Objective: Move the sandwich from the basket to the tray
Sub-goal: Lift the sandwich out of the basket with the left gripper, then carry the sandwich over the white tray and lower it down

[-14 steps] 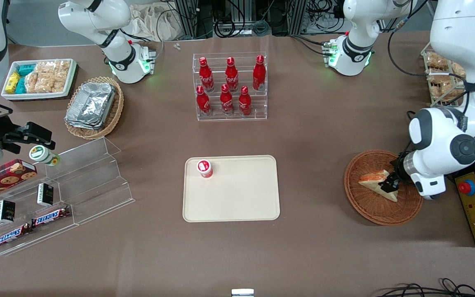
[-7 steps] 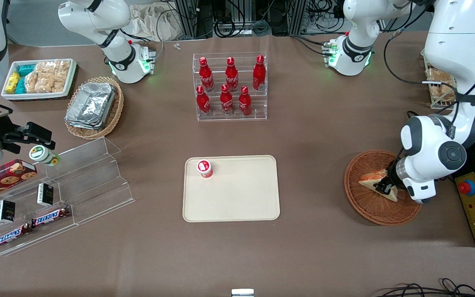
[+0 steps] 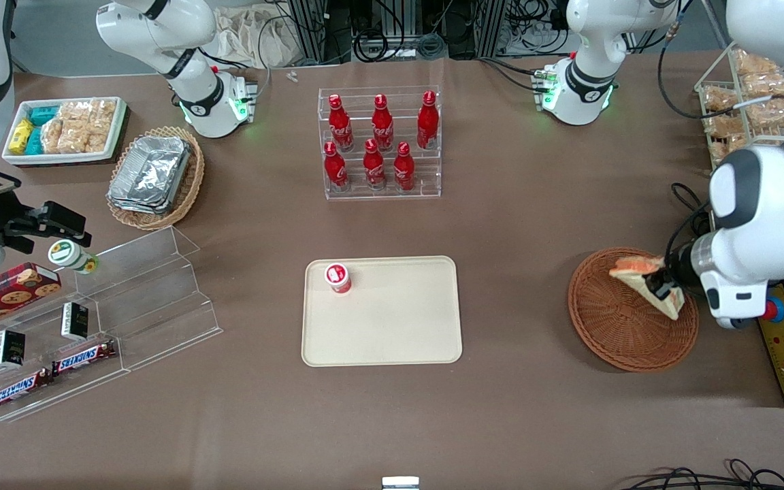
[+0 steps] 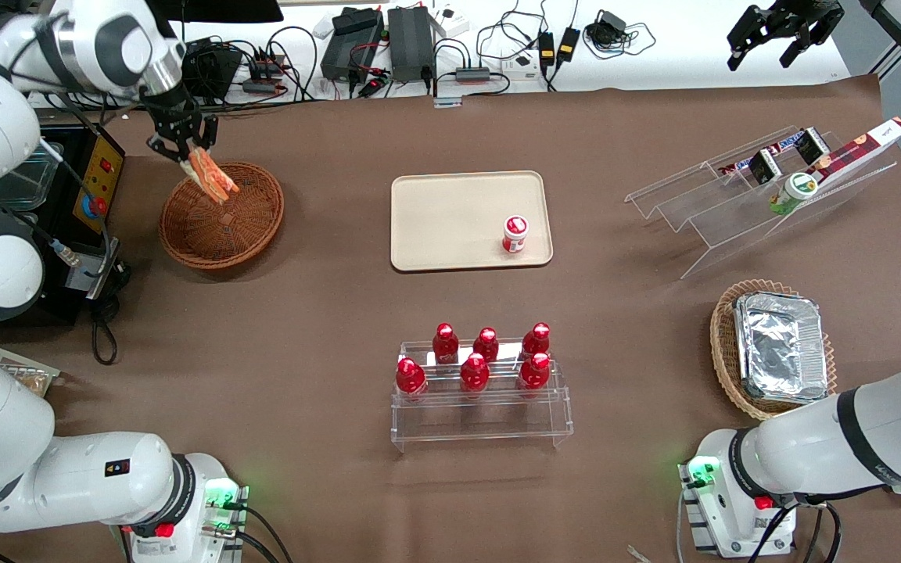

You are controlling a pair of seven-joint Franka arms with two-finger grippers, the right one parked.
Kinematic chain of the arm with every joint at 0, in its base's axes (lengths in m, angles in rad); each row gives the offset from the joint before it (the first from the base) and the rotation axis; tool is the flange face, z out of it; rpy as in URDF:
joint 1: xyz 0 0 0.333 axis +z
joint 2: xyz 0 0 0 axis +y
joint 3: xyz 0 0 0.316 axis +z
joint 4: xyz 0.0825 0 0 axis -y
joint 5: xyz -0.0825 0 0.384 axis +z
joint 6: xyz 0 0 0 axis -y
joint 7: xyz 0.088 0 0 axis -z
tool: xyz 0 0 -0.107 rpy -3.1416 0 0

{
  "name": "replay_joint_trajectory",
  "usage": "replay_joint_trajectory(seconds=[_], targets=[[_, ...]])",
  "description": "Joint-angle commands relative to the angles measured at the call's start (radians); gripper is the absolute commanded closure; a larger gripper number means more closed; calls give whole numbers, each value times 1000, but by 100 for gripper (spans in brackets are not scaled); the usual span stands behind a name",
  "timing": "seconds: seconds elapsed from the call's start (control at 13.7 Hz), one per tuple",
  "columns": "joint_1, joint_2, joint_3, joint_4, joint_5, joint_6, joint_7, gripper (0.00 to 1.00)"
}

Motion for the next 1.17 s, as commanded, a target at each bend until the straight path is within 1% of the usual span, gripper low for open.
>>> replay_joint_trajectory(seconds=[0.0,0.22,0.29,0.37,0.51,0.66,0.73,0.88,1.02,1.1], targets=[[-10,22,-118,65,-6,-72,128,100],[-13,36,-311,55,13,-61,151,100],[-34,57,-356,56,51,-46,171,100],[-75,71,-367,56,80,-22,171,100],[-117,157,-370,65,83,67,185,100],[-190,230,-366,65,106,225,179,100],[-213,263,-363,64,125,274,174,100],[-238,318,-363,67,204,296,139,100],[-255,398,-363,105,256,357,108,100],[-278,418,-361,110,285,377,87,100]])
